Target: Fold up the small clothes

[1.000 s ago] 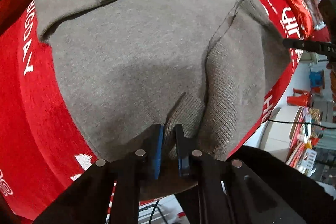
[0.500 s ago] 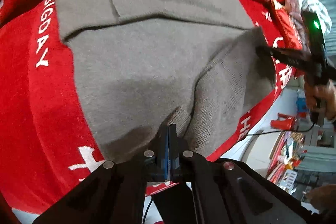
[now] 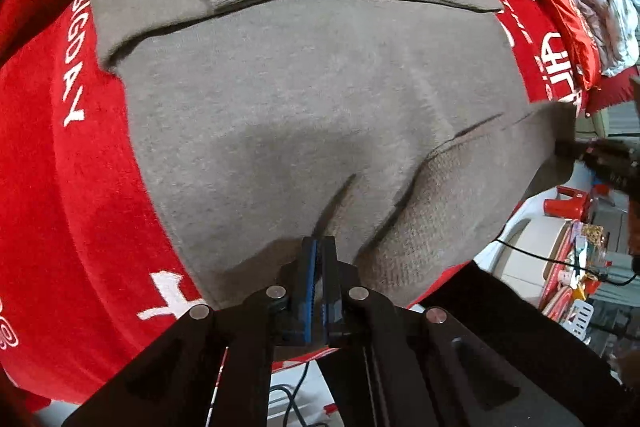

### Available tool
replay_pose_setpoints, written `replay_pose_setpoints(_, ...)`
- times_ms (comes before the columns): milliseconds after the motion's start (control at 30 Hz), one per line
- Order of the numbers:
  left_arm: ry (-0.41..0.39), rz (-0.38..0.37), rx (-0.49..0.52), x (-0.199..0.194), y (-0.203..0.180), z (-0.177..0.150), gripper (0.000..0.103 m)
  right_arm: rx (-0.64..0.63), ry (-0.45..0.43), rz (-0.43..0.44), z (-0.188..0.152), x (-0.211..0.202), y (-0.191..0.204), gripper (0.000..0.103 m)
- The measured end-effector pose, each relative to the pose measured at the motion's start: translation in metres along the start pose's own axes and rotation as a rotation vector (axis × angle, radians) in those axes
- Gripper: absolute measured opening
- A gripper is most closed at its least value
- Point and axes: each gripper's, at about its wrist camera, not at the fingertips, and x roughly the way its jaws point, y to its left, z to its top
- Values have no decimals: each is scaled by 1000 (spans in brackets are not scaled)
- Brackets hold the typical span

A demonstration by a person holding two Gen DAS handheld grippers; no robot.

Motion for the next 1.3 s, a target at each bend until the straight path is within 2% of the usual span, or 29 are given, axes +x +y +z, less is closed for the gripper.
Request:
replay_pose_setpoints(167, 28, 65, -27, 1, -9, 5, 2, 23, 52, 52, -16, 13, -11, 6)
replay_pose_setpoints(367, 52, 114, -74, 1, -11, 2, 2, 32, 61, 114, -7, 16, -21, 6)
replay_pose_setpoints(533, 73, 193, -92, 3, -14, 3, 2, 30, 65, 160, 2, 18, -22, 6)
replay_pose_setpoints(633, 71, 179, -148, 3, -11, 6, 2, 23, 66, 174, 6, 19, -19, 6)
replay_pose_setpoints(767, 0, 178, -210, -9, -3, 11, 2, 24, 70, 189, 9, 23, -16, 6)
replay_pose_setpoints(833, -49, 125, -251, -17, 4, 16, 2, 31, 70, 195, 6, 27, -15, 6)
replay_pose_setpoints(900, -135, 5, -324, -23, 13, 24, 2, 32, 72, 197, 8, 29, -13, 6)
replay_pose_setpoints(933, -168, -44, -360, -24, 18, 27, 6, 32, 74, 198, 9, 30, -11, 6)
replay_pose_setpoints(967, -205, -66, -398, -24, 23, 31, 21, 33, 76, 199, 10, 31, -11, 6)
replay_pose_setpoints(1000, -238, -79, -426, -26, 27, 36, 98, 34, 79, 201, 11, 32, -10, 6)
replay_pose_setpoints(1033, -287, -96, -453, -25, 31, 41, 103, 36, 82, 201, 12, 32, -10, 6)
replay_pose_setpoints(1067, -326, -106, -473, -20, 34, 46, 103, 36, 83, 200, 12, 33, -9, 6)
replay_pose_setpoints(1167, -326, -120, -479, 2, 35, 61, 103, 32, 85, 199, 14, 32, -7, 6)
replay_pose_setpoints(1233, -321, -89, -435, 16, 30, 69, 103, 24, 87, 197, 16, 33, -5, 6)
replay_pose_setpoints(1300, -291, 8, -385, 31, 24, 76, 103, 23, 91, 194, 16, 33, -5, 6)
